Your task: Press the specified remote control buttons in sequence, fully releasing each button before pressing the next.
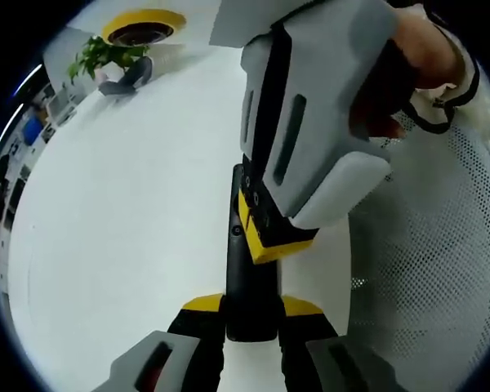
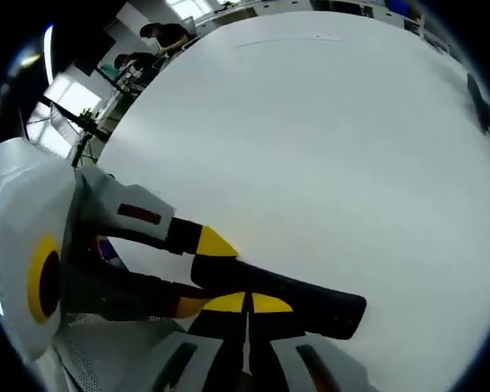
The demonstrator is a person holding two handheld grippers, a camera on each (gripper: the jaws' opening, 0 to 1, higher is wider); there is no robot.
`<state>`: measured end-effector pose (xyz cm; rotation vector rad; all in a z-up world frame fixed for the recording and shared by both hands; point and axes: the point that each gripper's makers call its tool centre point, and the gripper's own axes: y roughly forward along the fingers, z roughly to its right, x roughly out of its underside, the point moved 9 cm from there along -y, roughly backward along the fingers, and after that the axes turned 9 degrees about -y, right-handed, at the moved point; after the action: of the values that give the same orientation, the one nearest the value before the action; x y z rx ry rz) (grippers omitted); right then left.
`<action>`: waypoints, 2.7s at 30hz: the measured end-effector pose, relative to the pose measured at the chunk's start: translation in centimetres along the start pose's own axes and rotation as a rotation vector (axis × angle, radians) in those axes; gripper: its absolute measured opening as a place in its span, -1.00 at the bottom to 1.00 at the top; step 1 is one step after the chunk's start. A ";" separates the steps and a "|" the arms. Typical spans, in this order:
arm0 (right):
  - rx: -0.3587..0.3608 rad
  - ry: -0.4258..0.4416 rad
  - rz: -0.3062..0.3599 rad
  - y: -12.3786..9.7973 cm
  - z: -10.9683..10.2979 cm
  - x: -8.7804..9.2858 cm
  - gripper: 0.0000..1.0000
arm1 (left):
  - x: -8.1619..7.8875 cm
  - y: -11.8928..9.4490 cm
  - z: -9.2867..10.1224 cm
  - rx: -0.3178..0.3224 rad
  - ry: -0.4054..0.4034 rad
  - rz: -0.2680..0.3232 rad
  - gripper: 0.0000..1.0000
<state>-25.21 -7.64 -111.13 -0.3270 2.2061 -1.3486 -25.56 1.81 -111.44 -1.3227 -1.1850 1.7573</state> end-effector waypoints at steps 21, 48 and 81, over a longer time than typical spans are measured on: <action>0.009 -0.043 0.099 -0.5 -0.5 0.6 -1.00 | 0.0 0.0 0.0 -0.005 0.005 0.002 -0.52; 0.224 -0.142 0.693 -12.5 0.4 3.1 -0.21 | -0.3 0.2 -1.2 0.017 0.060 0.059 -0.53; 0.417 -0.041 0.817 -14.5 2.8 6.9 0.61 | -2.4 -1.0 -12.7 -0.044 0.072 0.052 -0.53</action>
<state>-30.36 -19.75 -101.58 0.6283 1.6481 -1.2346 -12.78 3.67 -110.75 -1.4422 -1.1650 1.7137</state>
